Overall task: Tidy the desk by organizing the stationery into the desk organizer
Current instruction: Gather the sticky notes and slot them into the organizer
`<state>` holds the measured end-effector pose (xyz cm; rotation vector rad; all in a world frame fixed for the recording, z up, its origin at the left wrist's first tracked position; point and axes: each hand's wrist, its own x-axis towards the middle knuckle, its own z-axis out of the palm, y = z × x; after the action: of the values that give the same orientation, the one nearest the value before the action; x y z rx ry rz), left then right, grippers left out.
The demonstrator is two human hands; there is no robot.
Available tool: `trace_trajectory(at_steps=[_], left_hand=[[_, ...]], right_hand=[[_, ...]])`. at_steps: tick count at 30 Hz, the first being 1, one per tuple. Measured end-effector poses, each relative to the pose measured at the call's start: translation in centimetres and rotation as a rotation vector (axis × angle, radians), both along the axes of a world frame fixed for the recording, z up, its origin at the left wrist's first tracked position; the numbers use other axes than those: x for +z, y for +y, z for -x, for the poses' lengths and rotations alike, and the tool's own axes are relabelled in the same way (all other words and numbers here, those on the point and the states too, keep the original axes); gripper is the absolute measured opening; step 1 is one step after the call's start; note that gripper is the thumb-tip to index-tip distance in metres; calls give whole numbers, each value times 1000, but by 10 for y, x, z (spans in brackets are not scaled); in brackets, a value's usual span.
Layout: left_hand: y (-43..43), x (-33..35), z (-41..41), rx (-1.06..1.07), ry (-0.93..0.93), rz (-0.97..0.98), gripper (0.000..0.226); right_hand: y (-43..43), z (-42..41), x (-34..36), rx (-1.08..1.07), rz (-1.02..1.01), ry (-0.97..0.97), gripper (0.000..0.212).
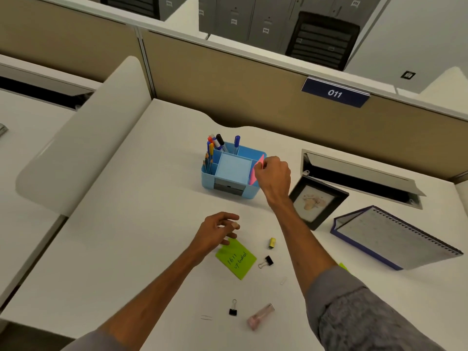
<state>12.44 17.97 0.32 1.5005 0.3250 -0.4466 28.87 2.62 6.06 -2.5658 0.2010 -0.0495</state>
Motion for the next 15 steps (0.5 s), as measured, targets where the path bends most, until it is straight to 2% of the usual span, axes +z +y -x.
trace_trajectory(at_steps=[9,15], left_hand=[[17,-5,0,-25,25,-46,20],[15,-6,4,-24,38,-47,20]], right_hand=[[25,-3,-21,94,76,31,32],[17,-2,-21,53,63,28,36]])
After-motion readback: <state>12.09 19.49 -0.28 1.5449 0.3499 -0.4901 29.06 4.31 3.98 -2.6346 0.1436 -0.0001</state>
